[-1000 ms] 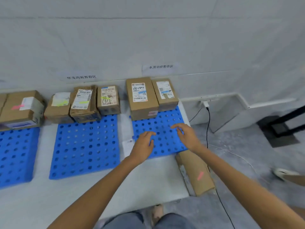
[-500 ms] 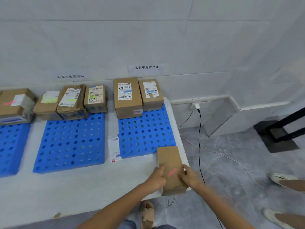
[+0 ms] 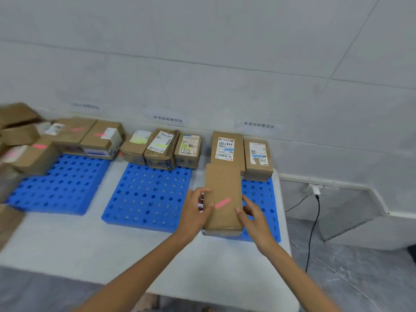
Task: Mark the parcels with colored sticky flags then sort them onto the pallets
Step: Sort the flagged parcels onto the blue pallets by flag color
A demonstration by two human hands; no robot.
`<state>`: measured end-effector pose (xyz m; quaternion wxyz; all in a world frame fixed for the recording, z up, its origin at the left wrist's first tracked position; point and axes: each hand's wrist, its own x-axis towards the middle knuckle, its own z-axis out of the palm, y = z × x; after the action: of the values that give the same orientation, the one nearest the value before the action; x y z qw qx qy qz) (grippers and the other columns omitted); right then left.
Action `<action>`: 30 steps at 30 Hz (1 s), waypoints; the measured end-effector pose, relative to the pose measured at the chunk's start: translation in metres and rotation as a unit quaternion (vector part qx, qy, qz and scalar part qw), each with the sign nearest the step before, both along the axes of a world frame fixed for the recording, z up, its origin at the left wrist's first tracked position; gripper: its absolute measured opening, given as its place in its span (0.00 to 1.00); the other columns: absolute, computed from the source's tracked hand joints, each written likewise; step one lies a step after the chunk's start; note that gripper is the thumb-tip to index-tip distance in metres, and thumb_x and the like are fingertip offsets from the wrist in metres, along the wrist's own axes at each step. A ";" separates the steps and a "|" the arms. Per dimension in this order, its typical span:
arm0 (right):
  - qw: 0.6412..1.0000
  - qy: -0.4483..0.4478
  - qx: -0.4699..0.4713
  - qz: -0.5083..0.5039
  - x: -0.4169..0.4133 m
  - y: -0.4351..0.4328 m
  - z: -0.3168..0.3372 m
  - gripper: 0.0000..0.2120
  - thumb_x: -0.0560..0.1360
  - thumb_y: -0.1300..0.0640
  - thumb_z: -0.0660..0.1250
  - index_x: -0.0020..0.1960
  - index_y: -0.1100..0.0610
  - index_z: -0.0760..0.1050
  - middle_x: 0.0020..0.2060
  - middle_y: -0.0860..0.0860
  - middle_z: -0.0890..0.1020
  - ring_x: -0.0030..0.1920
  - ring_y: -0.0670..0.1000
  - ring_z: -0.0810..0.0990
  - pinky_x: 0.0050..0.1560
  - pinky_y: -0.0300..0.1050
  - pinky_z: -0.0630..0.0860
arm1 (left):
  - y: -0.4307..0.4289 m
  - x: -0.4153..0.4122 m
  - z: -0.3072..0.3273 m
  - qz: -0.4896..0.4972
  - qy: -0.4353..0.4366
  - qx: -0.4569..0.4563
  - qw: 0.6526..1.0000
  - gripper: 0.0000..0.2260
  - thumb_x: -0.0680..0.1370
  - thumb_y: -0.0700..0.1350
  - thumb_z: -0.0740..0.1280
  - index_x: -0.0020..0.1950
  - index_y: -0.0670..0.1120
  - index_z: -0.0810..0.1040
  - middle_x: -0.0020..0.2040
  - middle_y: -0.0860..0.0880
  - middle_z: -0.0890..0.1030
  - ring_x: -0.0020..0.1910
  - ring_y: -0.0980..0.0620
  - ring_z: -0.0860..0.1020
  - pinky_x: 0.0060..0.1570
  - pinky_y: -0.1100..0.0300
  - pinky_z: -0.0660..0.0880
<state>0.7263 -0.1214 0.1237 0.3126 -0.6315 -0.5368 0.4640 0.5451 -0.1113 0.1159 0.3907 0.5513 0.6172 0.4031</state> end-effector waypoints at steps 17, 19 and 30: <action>0.974 0.075 -0.097 0.188 -0.427 0.110 0.004 0.24 0.78 0.60 0.62 0.72 0.51 0.60 0.47 0.49 0.74 0.50 0.49 0.77 0.50 0.44 0.77 | 0.055 -0.419 -0.004 0.191 0.076 -0.009 0.979 0.11 0.78 0.39 0.63 0.58 0.49 0.75 0.56 0.51 0.74 0.53 0.54 0.74 0.46 0.69 0.69; 0.969 0.075 -0.125 0.200 -0.483 0.121 -0.004 0.24 0.78 0.61 0.62 0.72 0.51 0.60 0.48 0.49 0.74 0.51 0.49 0.75 0.44 0.38 0.75 | 0.065 -0.471 -0.014 0.183 0.125 -0.032 0.975 0.11 0.78 0.39 0.63 0.60 0.47 0.74 0.56 0.51 0.76 0.52 0.54 0.74 0.48 0.65 0.70; 0.923 0.131 -0.310 0.185 -0.655 0.153 -0.064 0.31 0.78 0.71 0.57 0.75 0.49 0.54 0.63 0.45 0.69 0.63 0.52 0.73 0.60 0.49 0.75 | 0.111 -0.603 -0.097 -0.013 0.374 -0.220 0.901 0.30 0.78 0.40 0.62 0.77 0.44 0.51 0.77 0.39 0.43 0.76 0.39 0.50 0.73 0.48 0.56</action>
<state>0.0717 0.0319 0.0597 0.0773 -0.5195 -0.4274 0.7358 -0.0582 -0.0003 0.0194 0.2481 0.5696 0.7834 0.0164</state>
